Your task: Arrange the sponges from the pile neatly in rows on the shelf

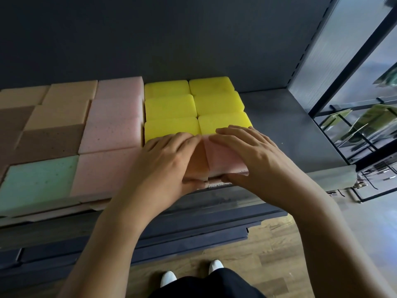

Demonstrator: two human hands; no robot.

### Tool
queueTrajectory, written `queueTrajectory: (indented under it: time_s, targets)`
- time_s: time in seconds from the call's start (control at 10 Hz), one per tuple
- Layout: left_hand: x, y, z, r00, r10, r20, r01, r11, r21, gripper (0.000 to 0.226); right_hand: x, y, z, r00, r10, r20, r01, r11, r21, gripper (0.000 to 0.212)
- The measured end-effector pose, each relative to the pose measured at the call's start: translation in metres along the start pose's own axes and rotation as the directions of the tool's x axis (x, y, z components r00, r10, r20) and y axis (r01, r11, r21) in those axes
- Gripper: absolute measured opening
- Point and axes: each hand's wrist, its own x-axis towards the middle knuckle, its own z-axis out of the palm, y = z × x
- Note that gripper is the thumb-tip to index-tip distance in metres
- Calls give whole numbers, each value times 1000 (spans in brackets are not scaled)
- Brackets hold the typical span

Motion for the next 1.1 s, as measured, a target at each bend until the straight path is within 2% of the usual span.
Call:
queueTrajectory:
  time_s: [0.2,0.4,0.6,0.8,1.0,1.1]
  targets:
    - [-1,3,-1,1000,-3,-10,3,1000,0,85,-2,1,0,999,11,35,-10,1000,-20,87]
    - [7,18,-9,999,32,-7,-32,999,-40,87,-18,2,-15,994,109,15,-109,994,14,90]
    - [15,27,2,999,39,-31,-37,998,54,85,-33,8,-11,985,173,-15,-172,984,51,90]
    - [16,29,8,996,42,-78,-39,998,40,81,-30,13,-2,986,164,-40,-159,982,103,82]
    - [16,30,6,998,35,-49,-33,999,26,83,-29,16,-4,990,142,-12,-141,986,86,84]
    - [10,32,-2,997,12,-78,-7,998,55,86,-32,15,-16,990,138,-10,-137,988,69,81]
